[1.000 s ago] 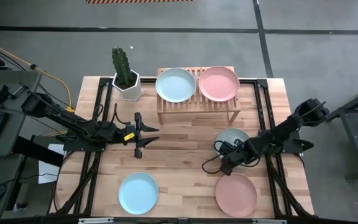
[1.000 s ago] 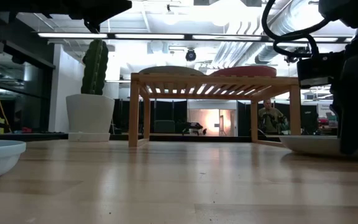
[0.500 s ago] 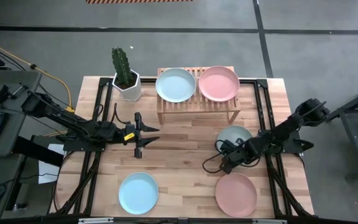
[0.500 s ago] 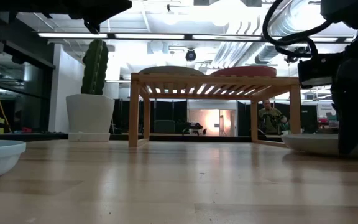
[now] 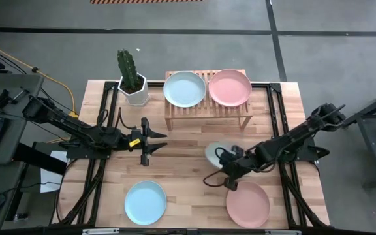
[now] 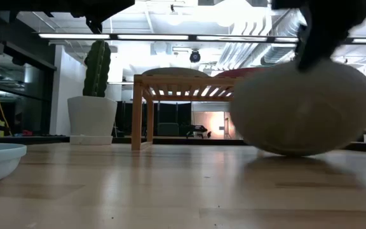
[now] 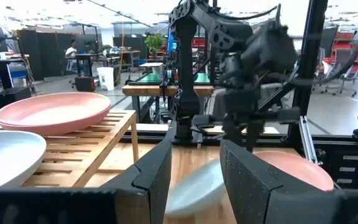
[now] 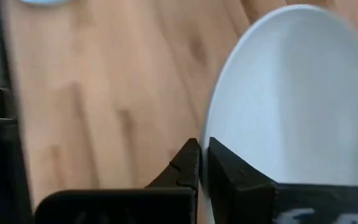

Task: Place and stack plates onto a shelf
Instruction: Stack the light blue plate on top of the light blue plate on the shelf

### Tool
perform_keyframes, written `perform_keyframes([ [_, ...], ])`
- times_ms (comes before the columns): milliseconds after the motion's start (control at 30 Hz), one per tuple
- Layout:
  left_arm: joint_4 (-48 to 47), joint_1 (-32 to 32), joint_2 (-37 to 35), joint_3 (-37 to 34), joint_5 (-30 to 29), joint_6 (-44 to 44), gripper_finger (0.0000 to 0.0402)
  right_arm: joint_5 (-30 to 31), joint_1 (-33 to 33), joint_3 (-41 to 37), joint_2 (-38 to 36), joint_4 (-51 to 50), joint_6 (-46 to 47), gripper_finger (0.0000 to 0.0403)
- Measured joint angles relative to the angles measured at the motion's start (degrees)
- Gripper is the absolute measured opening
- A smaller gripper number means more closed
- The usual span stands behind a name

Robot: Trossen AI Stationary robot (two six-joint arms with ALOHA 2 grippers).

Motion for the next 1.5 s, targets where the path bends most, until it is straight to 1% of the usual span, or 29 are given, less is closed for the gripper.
perform_keyframes([
  [133,0.4,0.0,0.0,0.0,0.0,0.0,0.0128,-1.8,0.0,2.8,0.0,6.7,-8.6,0.0],
  [233,0.4,0.0,0.0,0.0,0.0,0.0,0.0128,-3.1,0.0,4.0,0.0,10.4,-12.6,0.0],
  [333,0.7,0.0,-0.1,0.0,0.0,0.4,0.0128,-2.9,0.0,6.0,0.0,11.6,-16.4,0.0],
  [433,0.4,-1.0,-1.6,0.0,0.0,2.1,0.0128,-1.4,0.0,9.6,0.0,11.7,-21.5,0.0],
  [567,-0.6,-3.5,-5.5,0.0,-0.5,5.1,0.0128,0.7,-0.8,16.7,0.0,11.6,-31.1,0.0],
  [667,-1.3,-5.3,-7.9,0.1,-1.9,6.5,0.0128,2.1,-2.6,22.7,0.0,9.9,-38.8,0.0],
  [767,-3.2,-6.3,-8.8,0.0,-3.5,7.1,0.0128,4.7,-5.7,27.2,-0.1,8.1,-45.9,0.0],
  [833,-3.9,-6.5,-8.7,0.1,-5.0,7.1,0.0128,6.7,-9.0,28.7,-0.1,7.5,-49.8,0.0],
  [900,-3.8,-6.5,-8.5,0.1,-6.1,7.1,0.0128,7.5,-13.0,28.9,0.0,7.5,-52.7,0.0],
  [1000,-4.0,-6.4,-8.2,0.0,-6.1,7.1,0.0128,7.7,-19.4,28.9,0.9,6.7,-55.5,0.0],
  [1200,-4.9,-6.4,-8.2,0.1,-6.1,7.1,0.0128,7.6,-30.1,28.9,5.4,6.8,-64.1,0.0],
  [1333,-6.9,-6.4,-8.2,0.0,-6.1,6.7,0.0128,7.4,-34.4,28.9,10.1,6.8,-70.7,0.0],
  [1500,-8.8,-6.4,-8.2,0.1,-8.0,5.4,0.0128,7.2,-36.6,29.3,15.2,7.5,-75.3,0.0],
])
